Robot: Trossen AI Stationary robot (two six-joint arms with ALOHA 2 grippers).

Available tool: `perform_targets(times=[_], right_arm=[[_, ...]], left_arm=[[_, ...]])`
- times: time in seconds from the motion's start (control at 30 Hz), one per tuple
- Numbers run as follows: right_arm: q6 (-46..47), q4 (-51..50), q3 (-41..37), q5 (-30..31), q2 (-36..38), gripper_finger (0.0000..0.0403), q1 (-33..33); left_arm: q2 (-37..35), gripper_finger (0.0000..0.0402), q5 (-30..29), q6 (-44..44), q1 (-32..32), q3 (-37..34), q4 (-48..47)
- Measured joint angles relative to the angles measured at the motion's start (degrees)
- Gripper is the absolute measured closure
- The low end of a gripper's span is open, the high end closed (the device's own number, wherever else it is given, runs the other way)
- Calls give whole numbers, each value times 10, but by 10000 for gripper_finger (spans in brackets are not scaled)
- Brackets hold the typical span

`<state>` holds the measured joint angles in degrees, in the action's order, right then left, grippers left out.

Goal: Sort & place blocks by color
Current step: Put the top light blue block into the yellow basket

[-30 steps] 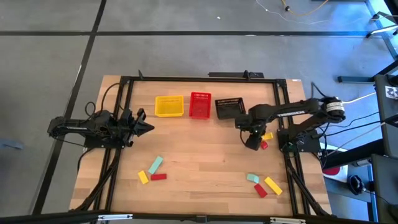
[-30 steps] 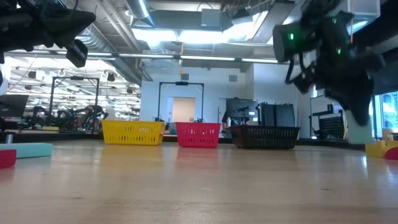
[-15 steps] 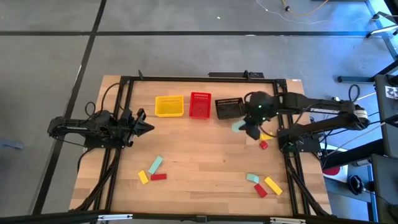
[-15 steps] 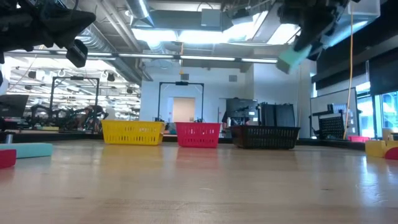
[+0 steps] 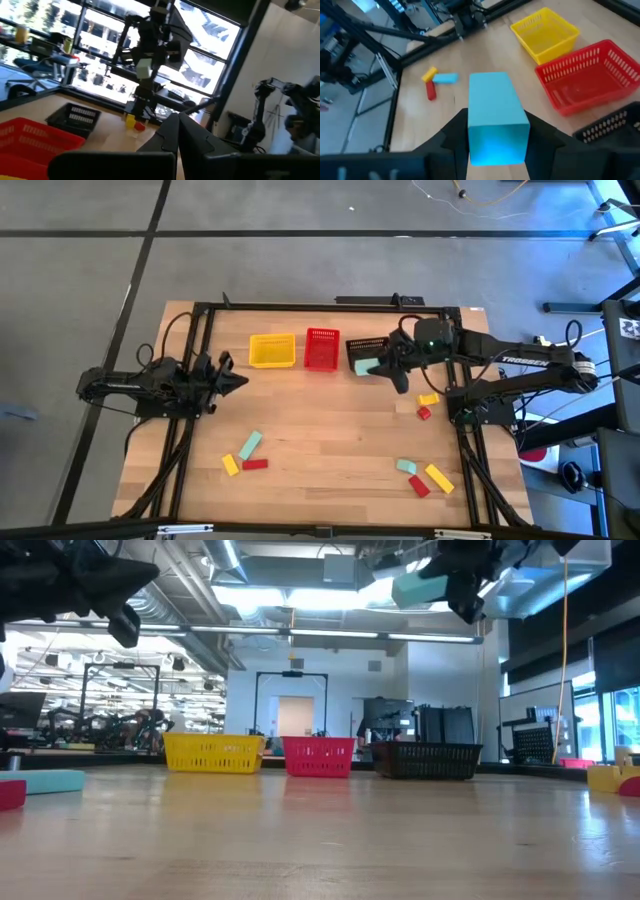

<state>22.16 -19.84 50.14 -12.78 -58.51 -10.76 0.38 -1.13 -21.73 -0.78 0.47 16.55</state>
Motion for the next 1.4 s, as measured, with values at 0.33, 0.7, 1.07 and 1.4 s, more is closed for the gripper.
perform_targets(times=[0.33,0.7,1.07,1.4], right_arm=[[59,88,-1,9,-2,269,0],[77,115,-1,56,-6,269,0],[30,120,-1,34,-19,269,0],[-17,197,-1,-41,-90,269,0]], left_arm=[[-1,401,-165,-53,0,1,134],[113,387,-302,-75,12,65,136],[465,246,-123,-52,74,312,-18],[714,202,41,36,75,513,-18]])
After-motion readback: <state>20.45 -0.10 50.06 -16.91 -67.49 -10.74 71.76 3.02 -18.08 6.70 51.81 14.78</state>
